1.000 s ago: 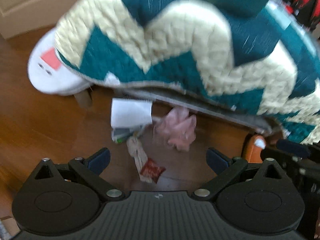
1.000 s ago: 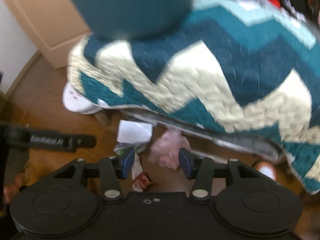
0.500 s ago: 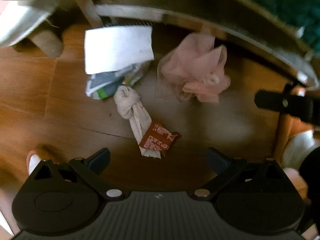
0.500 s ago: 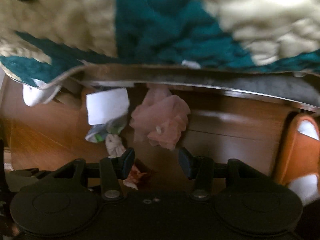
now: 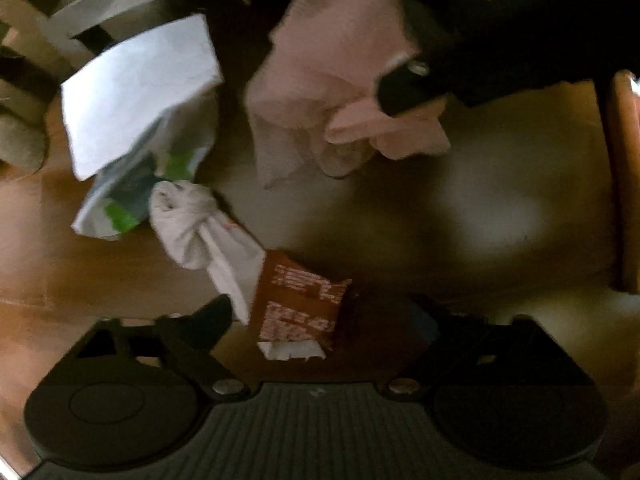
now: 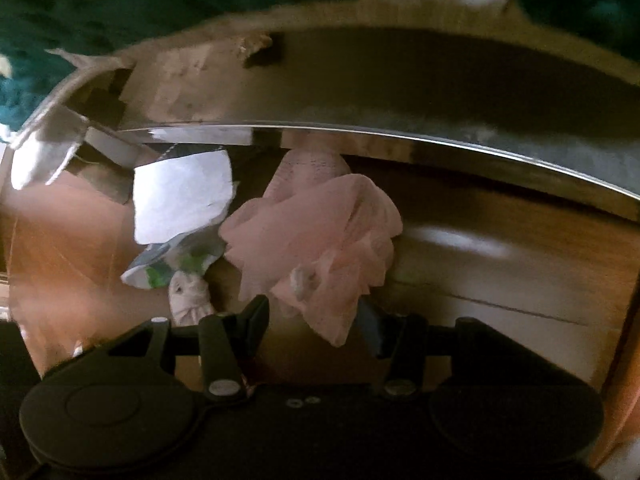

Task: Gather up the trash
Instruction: 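Grasp the brown snack wrapper with the left tool while the right tool grasps the pink mesh sponge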

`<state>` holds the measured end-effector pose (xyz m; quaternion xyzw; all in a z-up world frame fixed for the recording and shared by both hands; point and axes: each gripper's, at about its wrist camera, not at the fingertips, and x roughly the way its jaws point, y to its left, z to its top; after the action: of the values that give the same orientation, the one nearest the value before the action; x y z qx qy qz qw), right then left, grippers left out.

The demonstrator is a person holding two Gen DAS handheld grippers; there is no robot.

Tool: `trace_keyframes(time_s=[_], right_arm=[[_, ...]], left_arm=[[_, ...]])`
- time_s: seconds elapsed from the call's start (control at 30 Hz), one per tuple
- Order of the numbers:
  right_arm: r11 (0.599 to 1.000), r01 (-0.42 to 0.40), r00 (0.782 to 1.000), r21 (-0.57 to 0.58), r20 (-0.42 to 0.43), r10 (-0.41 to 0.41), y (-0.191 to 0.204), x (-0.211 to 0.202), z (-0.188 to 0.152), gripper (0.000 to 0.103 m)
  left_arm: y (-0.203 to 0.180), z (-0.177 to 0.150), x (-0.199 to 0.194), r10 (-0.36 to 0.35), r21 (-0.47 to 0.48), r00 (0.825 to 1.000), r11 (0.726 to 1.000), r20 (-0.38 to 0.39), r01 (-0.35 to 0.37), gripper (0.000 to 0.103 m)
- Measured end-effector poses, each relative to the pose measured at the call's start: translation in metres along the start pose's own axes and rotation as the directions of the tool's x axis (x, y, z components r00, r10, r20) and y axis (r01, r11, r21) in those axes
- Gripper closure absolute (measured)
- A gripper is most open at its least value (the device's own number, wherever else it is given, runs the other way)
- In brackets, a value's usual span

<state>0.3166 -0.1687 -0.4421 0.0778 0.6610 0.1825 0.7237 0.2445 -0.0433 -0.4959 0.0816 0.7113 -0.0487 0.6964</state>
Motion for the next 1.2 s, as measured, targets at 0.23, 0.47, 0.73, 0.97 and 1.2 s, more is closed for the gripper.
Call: trace_keyframes(time_s=[0.23, 0.47, 0.73, 0.97, 1.2], right_arm=[[1.0, 0.014, 1.0, 0.021, -0.008, -0.014, -0.004, 0.022, 0.006, 0.054], [0.999, 0.037, 0.999, 0.022, 0.008, -0.037, -0.006, 0.025, 0.006, 0.056], [0.998, 0.062, 0.998, 0.008, -0.006, -0.061, 0.005, 0.012, 0.006, 0.09], [0.998, 0.056, 0.998, 0.025, 0.033, -0.057, 0.015, -0.038, -0.003, 0.091], [0.996, 0.066, 0.994, 0.057, 0.085, -0.071, 0.025, -0.105, -0.014, 0.092]], left_arm=[[-0.009, 0.001, 0.016, 0.027, 0.017, 1.0, 0.999, -0.004, -0.027, 0.044], [-0.008, -0.002, 0.023, 0.013, -0.013, 1.0, 1.0, 0.008, -0.013, 0.065], [-0.007, -0.005, 0.013, 0.009, -0.048, 1.0, 0.999, -0.012, -0.01, 0.077], [0.012, -0.005, -0.034, 0.016, -0.16, 1.0, 0.987, -0.007, -0.017, 0.079], [0.034, -0.007, -0.107, 0.029, -0.283, 0.998, 0.959, 0.061, -0.011, 0.079]])
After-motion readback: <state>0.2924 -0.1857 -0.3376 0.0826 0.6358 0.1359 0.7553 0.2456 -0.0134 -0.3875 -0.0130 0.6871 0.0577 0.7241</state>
